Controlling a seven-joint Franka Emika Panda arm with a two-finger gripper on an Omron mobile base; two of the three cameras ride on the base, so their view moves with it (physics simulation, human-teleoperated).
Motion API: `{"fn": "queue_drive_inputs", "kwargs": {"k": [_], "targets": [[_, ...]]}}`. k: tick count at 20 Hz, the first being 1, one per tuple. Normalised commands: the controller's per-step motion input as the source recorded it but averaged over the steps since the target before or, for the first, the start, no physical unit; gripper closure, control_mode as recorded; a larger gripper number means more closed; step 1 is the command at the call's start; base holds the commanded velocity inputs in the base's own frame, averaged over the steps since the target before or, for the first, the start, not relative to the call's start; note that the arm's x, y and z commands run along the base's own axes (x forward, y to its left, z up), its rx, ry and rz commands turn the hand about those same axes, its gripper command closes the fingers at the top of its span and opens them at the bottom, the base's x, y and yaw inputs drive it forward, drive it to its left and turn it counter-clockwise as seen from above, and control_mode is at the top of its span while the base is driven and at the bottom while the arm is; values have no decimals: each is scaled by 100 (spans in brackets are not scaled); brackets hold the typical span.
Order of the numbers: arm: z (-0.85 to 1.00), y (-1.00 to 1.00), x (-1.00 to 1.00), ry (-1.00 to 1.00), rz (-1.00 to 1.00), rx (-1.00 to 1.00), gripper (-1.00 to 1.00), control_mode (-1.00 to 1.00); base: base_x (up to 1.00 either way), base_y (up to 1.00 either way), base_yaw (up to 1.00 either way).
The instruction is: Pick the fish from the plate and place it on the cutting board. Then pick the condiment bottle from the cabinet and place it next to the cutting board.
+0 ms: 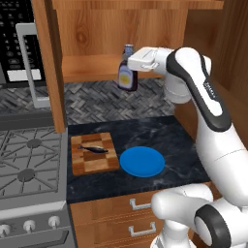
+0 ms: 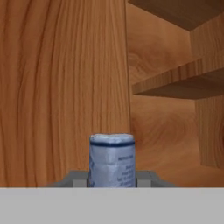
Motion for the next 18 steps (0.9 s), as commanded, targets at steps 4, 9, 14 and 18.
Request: {"fn": "queue_drive_inputs", "kwargs": {"k": [4, 9, 14, 18], "targets": [[-2, -3, -35, 0, 0, -1, 100, -100, 0, 0, 0], [-21, 0, -31, 0, 0, -1, 100, -100, 0, 0, 0], [-32, 0, -26, 0, 1, 0, 100, -100, 0, 0, 0], [-32, 0, -21, 0, 2, 0, 100, -100, 0, 0, 0]]}}
